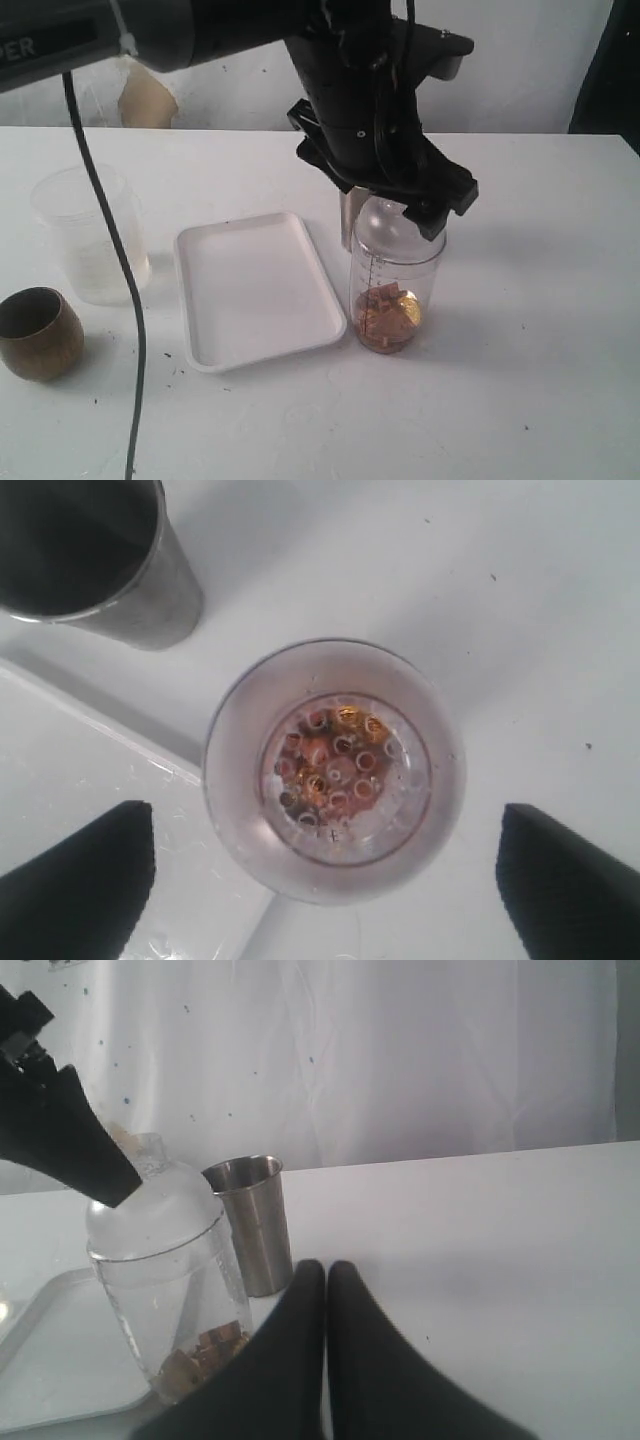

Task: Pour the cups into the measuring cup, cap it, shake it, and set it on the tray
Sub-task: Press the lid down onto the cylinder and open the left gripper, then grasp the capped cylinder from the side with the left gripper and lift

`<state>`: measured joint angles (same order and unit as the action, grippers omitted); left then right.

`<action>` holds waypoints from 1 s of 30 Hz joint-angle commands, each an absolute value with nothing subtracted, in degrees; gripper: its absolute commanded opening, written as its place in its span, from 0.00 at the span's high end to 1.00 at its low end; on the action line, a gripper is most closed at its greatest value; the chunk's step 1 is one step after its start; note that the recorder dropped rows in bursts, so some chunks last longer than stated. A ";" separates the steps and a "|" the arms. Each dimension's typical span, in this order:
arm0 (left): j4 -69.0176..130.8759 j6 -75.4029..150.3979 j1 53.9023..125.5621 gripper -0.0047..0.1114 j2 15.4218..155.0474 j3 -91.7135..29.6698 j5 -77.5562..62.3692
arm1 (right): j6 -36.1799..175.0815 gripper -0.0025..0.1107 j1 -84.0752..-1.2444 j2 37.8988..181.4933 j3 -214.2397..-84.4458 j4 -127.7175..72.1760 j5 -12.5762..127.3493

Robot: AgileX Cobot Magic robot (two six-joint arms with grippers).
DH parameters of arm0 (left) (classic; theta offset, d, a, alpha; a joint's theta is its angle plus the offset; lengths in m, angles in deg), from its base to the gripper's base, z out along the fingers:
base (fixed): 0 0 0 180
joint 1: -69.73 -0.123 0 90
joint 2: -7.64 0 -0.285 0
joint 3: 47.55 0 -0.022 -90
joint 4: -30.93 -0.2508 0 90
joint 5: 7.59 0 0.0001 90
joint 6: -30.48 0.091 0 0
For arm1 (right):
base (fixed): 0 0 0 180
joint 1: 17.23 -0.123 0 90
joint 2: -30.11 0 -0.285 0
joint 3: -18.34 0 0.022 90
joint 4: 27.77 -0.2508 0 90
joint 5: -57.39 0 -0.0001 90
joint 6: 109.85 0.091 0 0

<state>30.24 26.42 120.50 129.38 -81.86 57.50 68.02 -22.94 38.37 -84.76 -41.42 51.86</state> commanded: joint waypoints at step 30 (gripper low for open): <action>36.00 27.99 122.36 0.21 121.06 -17.34 -42.06 | 67.35 0.98 -23.72 38.39 -84.45 -40.94 52.71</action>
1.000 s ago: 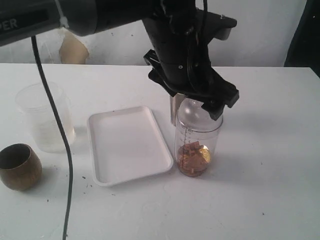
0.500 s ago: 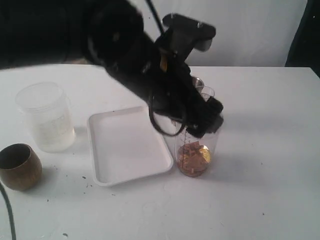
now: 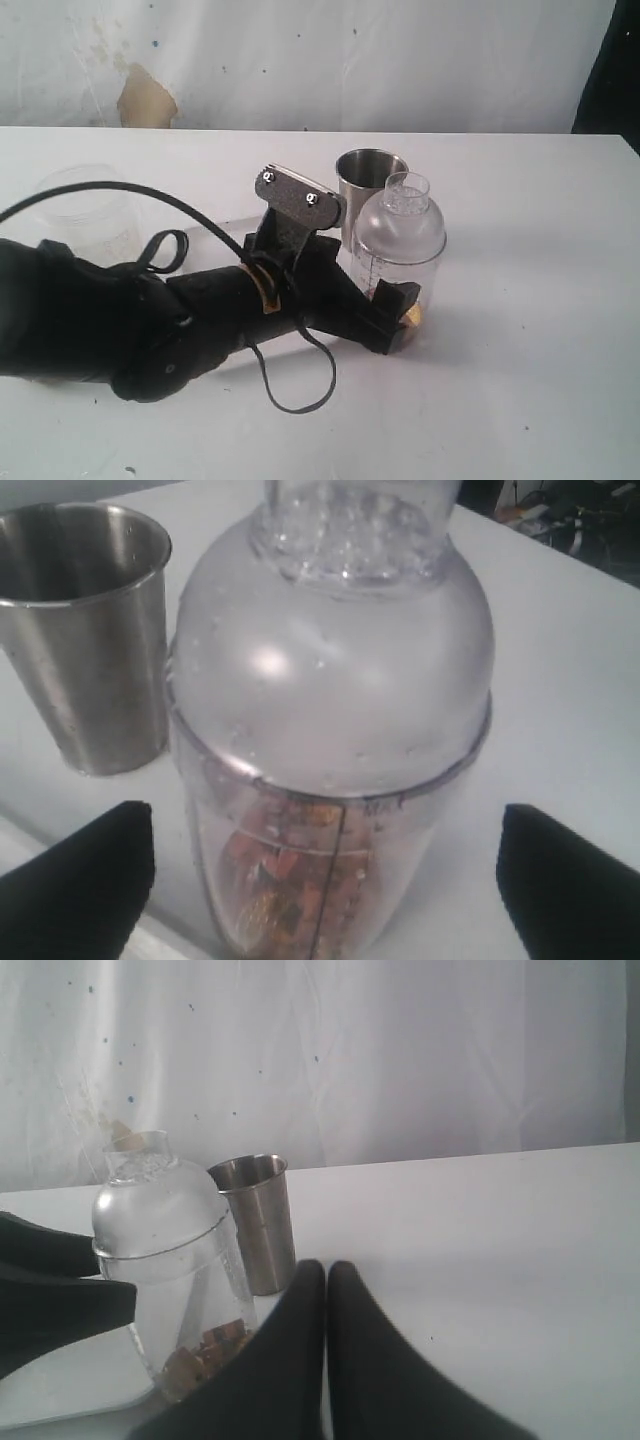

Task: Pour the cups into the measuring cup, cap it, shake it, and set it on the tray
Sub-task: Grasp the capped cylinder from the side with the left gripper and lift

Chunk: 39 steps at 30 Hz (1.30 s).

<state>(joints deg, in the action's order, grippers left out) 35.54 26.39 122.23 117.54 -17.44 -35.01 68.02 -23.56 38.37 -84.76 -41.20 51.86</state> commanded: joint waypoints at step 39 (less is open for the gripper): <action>81.80 78.48 122.36 0.96 109.56 -28.00 -19.25 | 67.35 0.98 -23.70 38.39 -84.45 -40.94 53.31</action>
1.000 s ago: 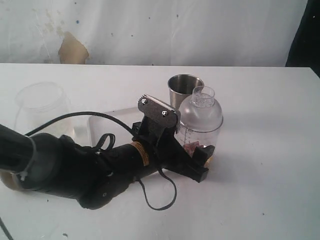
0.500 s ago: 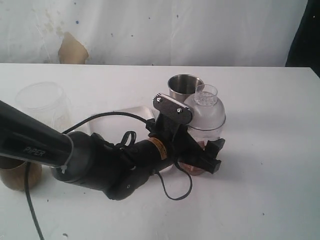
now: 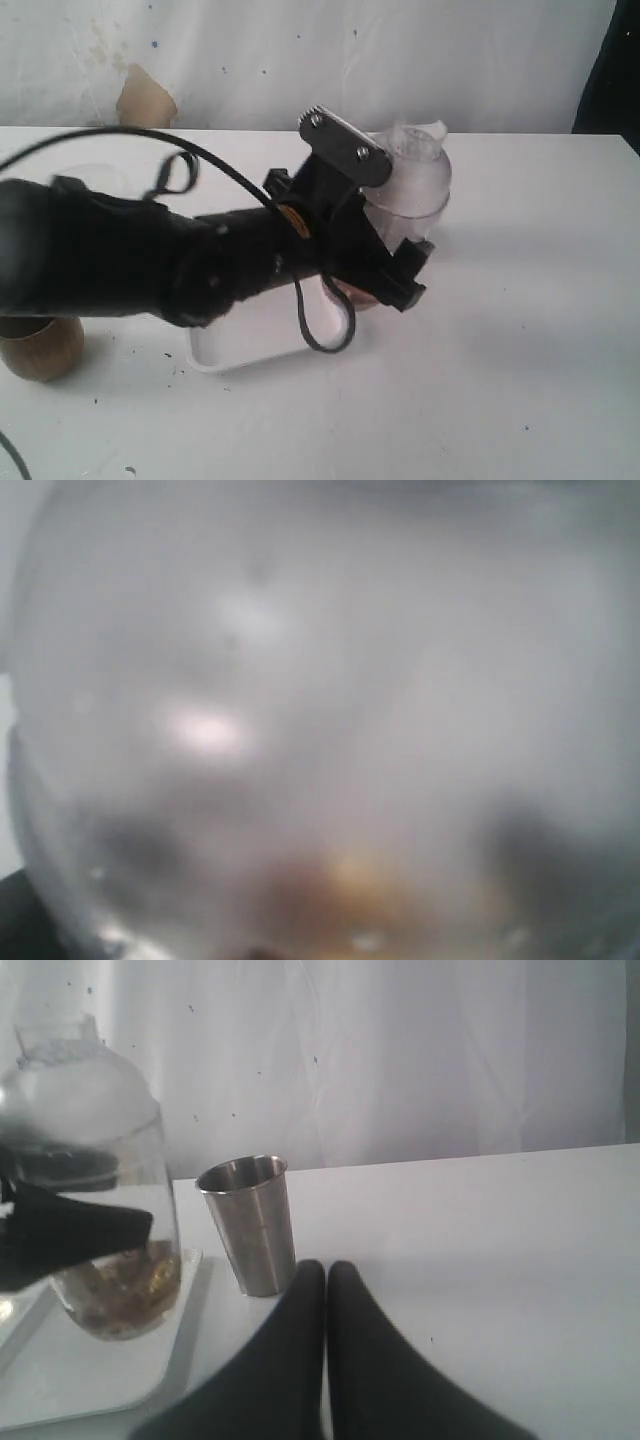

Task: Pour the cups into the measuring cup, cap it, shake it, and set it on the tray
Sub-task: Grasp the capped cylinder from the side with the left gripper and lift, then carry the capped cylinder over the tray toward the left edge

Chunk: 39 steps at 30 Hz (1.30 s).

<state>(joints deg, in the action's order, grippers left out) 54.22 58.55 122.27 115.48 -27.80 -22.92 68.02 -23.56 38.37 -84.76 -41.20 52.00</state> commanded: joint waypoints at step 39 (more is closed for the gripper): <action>-1.78 -3.21 109.20 0.96 89.07 -12.46 -16.78 | 67.35 0.98 -23.70 38.39 -84.45 -40.94 53.23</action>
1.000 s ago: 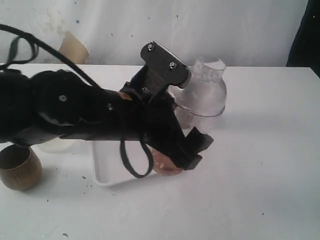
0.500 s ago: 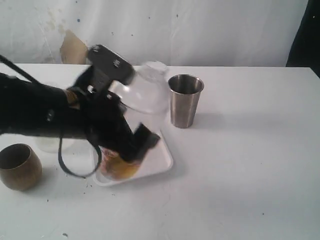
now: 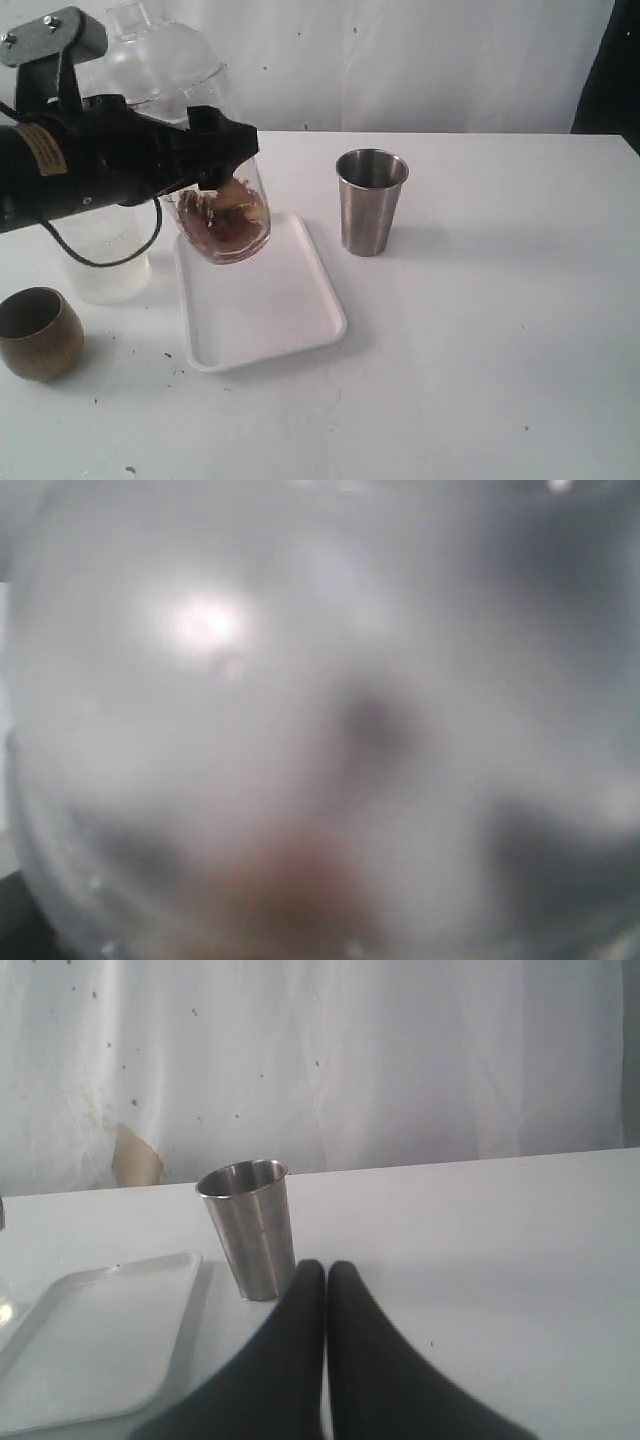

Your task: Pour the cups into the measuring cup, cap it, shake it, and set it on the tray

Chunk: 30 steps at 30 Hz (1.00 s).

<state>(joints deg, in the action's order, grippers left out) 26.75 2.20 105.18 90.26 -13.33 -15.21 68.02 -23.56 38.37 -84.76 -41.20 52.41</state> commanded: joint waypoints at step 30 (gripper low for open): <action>-43.27 8.17 101.88 0.96 91.56 -23.74 58.61 | 67.35 0.98 -23.70 38.39 -84.45 -41.08 53.22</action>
<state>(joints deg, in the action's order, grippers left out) -37.86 5.76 101.84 90.12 -23.25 56.26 68.02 -23.56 38.37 -84.76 -41.20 52.41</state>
